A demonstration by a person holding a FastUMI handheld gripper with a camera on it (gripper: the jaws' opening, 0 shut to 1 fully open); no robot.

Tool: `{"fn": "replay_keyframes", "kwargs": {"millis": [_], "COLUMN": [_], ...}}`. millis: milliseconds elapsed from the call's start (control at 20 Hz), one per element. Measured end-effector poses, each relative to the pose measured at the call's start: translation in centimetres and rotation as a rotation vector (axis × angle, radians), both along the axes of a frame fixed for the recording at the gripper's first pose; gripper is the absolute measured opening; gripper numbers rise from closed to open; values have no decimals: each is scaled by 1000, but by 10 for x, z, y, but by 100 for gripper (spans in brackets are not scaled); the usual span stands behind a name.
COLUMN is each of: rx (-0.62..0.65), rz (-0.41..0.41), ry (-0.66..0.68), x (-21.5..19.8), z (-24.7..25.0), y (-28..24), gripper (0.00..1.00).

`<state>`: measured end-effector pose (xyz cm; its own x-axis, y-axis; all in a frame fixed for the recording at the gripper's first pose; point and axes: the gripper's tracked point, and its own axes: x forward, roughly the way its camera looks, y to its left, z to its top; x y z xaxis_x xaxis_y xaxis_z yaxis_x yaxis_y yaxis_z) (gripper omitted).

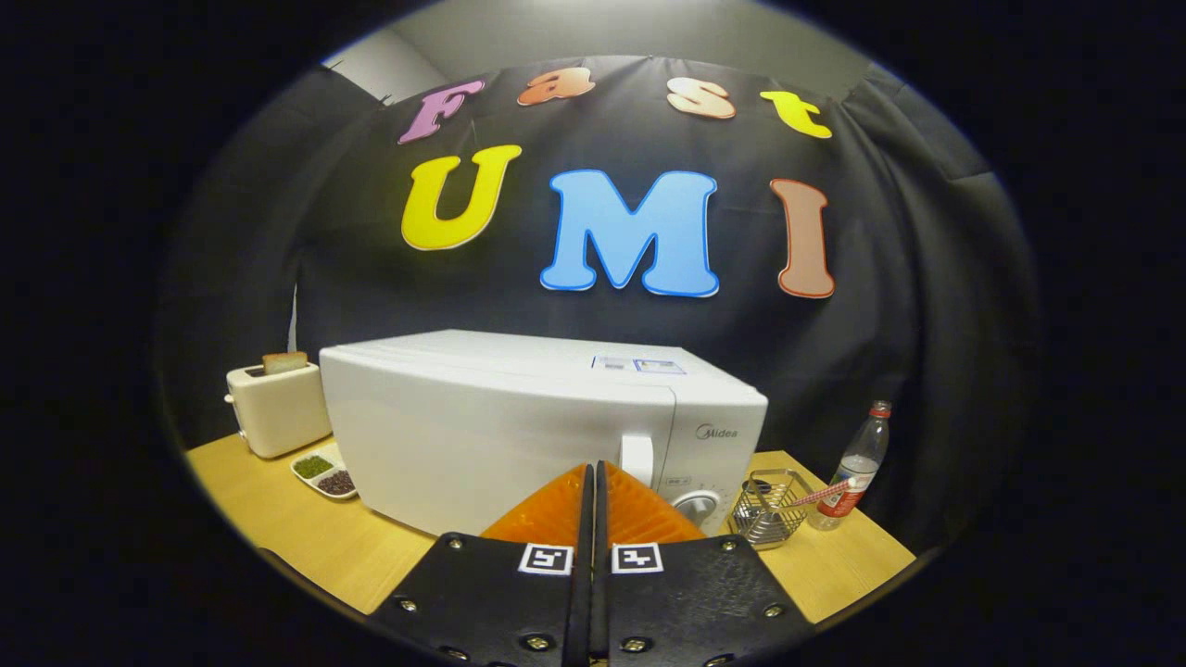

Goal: Open the microwave, put the food inside, and close the microwave door.

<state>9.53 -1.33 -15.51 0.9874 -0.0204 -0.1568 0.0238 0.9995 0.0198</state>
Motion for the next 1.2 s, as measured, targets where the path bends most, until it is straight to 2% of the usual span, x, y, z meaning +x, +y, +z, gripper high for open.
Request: {"fn": "replay_keyframes", "kwargs": {"millis": [200,350,500,650,800,950,1000,1100,1200], "rx": [70,62,19,30,-13,-2,7,-19,-66], "rz": [74,127,98,75,17,-54,-101,-115,-108], "ry": [-71,-125,-163,-177,-201,-209,-197,-176,-149], "x": [-63,-106,-134,-155,-159,-162,-163,-170,-175], "z": [73,117,143,159,172,179,175,166,158], "y": [12,21,12,7,-9,-21,-28,-24,-17], "gripper": [1,1,1,2,2,2,6,72,75]}}
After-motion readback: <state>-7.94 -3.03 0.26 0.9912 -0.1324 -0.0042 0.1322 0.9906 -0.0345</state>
